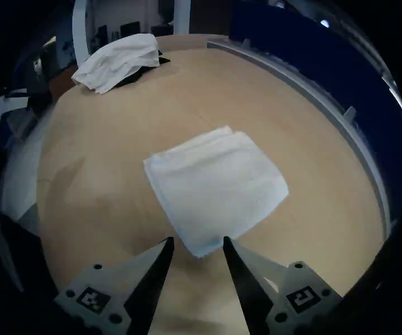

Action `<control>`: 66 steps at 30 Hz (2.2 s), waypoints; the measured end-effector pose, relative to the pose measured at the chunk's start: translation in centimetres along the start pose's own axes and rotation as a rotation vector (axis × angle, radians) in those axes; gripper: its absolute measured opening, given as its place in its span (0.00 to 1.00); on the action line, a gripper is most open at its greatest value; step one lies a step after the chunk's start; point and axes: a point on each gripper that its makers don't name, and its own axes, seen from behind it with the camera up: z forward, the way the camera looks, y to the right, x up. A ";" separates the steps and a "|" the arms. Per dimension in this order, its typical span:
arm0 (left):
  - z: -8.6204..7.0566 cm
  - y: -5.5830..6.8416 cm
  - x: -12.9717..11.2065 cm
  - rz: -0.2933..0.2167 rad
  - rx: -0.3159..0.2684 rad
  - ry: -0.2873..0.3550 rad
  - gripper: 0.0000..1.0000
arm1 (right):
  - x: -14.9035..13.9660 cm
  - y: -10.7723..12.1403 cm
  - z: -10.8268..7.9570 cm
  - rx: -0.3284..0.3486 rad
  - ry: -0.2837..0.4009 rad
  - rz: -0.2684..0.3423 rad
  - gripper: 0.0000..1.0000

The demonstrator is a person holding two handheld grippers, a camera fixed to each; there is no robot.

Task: Fold towel

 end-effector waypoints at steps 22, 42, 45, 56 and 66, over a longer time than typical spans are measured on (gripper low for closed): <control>-0.1 0.7 -0.5 0.021 -0.006 -0.012 0.93 | -1.7 -0.4 1.2 -0.006 0.000 0.100 0.25; 0.9 1.8 0.9 0.056 -0.030 -0.005 0.93 | 4.6 3.8 -4.2 -0.099 0.164 0.087 0.08; 1.2 2.2 1.5 0.066 -0.038 0.004 0.93 | 6.6 4.8 -6.3 -0.119 0.208 0.073 0.08; 2.0 4.4 2.8 0.095 -0.078 0.021 0.93 | 9.6 7.8 -12.2 -0.167 0.305 0.077 0.06; 2.0 5.3 2.3 0.101 -0.086 0.016 0.93 | 7.2 8.4 -11.9 -0.184 0.279 0.087 0.23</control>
